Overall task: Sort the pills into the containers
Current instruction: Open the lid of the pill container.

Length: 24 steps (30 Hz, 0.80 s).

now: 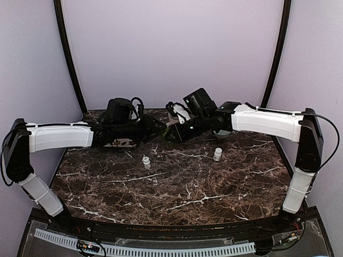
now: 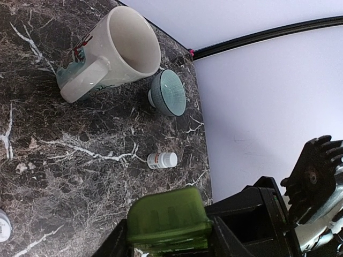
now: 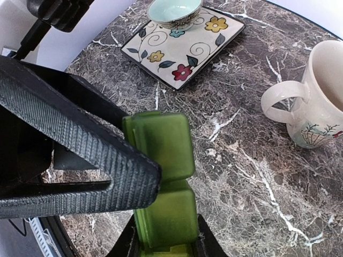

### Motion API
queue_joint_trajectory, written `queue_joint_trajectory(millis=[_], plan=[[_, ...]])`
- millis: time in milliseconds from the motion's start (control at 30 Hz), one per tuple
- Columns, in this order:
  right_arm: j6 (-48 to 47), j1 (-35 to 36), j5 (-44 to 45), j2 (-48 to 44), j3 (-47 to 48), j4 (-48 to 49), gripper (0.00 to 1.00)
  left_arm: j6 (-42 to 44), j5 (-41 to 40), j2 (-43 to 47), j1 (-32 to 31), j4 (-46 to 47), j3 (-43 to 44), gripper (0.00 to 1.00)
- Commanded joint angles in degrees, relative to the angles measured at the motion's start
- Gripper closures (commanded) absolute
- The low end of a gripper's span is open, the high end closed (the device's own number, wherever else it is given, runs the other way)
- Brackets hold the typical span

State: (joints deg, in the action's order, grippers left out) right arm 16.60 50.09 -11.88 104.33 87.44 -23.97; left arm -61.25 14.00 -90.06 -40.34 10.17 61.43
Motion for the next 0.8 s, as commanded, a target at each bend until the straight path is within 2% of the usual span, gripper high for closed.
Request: queue_joint_trajectory(millis=[0, 767], plan=[[-2.36, 2.71, 2.75, 0.35, -1.17, -7.32, 1.00, 0.14, -1.51, 1.54, 0.26, 5.36, 4.87, 0.67], [-4.81, 3.15, 12.07, -0.27, -2.36, -6.45, 1.00, -2.56, 0.93, 1.76, 0.26, 0.03, 6.78, 0.65]])
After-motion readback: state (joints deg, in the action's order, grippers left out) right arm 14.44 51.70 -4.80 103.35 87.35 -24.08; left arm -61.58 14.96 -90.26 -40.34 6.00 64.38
